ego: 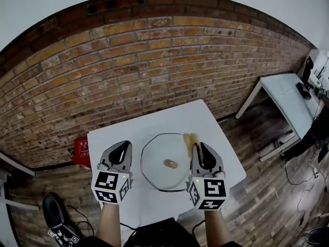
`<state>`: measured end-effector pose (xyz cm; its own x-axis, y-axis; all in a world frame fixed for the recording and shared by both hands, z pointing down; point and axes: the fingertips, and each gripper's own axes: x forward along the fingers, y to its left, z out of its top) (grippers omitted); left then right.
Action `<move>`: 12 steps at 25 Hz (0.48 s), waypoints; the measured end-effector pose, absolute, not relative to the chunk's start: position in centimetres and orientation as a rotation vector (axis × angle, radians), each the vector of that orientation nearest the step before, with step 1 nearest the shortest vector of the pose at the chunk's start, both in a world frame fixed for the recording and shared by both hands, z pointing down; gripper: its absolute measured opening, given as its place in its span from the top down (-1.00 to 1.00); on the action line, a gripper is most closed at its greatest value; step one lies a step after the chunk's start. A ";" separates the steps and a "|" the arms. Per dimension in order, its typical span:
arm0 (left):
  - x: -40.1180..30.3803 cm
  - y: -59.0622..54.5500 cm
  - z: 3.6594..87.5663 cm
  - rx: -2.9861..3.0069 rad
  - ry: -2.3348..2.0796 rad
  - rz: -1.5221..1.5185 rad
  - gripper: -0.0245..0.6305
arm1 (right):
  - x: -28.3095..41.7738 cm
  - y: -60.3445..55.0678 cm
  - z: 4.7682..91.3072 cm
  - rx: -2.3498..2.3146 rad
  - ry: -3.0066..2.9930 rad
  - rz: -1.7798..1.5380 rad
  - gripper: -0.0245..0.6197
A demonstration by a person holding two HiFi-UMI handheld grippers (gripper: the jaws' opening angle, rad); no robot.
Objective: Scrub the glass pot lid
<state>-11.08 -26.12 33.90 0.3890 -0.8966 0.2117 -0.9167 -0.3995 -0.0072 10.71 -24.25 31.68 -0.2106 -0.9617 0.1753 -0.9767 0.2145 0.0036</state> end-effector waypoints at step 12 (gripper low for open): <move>-12.1 -24.1 24.6 2.625 -1.785 0.153 0.87 | 9.3 -22.0 22.6 1.935 -2.449 -0.067 0.75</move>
